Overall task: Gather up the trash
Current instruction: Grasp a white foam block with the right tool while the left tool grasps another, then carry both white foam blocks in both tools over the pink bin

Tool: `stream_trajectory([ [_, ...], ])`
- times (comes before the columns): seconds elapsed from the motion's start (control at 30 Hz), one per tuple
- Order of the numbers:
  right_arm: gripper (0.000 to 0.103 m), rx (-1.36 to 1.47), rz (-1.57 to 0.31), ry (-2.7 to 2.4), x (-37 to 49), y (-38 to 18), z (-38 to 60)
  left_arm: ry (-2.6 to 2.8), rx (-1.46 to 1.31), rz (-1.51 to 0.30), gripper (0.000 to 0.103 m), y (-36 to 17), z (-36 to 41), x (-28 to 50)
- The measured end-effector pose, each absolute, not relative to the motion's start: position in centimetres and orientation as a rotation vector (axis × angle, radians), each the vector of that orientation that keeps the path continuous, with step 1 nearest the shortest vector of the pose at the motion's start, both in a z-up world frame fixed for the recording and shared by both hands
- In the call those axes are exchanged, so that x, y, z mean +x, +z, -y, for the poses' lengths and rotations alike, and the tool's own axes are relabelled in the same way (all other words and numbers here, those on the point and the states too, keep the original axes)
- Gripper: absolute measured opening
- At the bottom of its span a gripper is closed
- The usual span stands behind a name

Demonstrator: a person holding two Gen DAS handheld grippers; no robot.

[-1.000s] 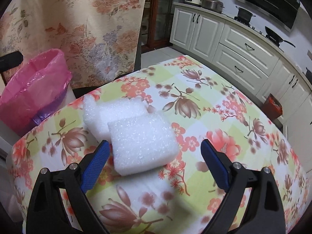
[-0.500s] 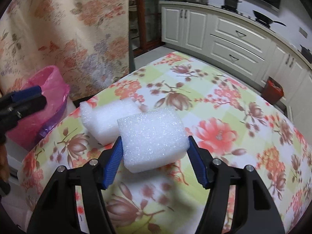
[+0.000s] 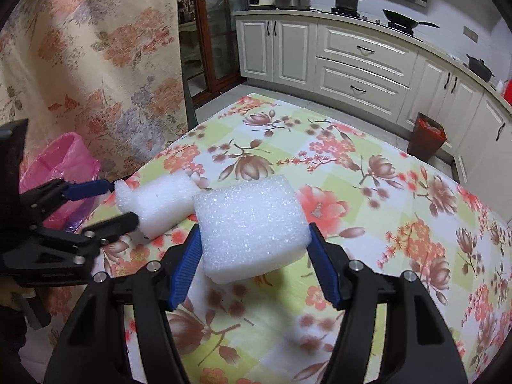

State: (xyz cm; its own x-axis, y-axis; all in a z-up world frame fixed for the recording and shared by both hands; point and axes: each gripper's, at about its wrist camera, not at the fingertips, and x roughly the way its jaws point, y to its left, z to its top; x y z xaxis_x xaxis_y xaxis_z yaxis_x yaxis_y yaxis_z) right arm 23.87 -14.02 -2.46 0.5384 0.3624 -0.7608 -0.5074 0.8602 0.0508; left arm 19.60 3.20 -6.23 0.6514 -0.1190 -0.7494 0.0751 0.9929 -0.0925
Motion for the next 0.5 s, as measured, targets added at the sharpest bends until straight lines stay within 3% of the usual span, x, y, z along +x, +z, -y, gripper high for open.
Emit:
stream_trajectory([
  [0.17, 0.063, -0.163, -0.863, 0.504, 23.8, -2.6, 14.6, -0.121, -0.039, -0.879, 0.075, -7.1, -3.1, 20.4],
  [0.2, 0.063, -0.158, -0.865, 0.501, 23.8, -2.6, 14.8, -0.122, -0.034, -0.884, 0.071, -7.3, -3.1, 20.5],
  [0.27, 0.063, -0.151, -0.870, 0.496, 23.9, -2.7, 14.9, -0.124, -0.025, -0.903, 0.050, -7.6, -3.1, 20.8],
  [0.5, 0.063, -0.140, -0.876, 0.487, 23.5, -2.7, 15.0, -0.118, -0.042, -0.882, 0.050, -6.2, -3.1, 19.3],
])
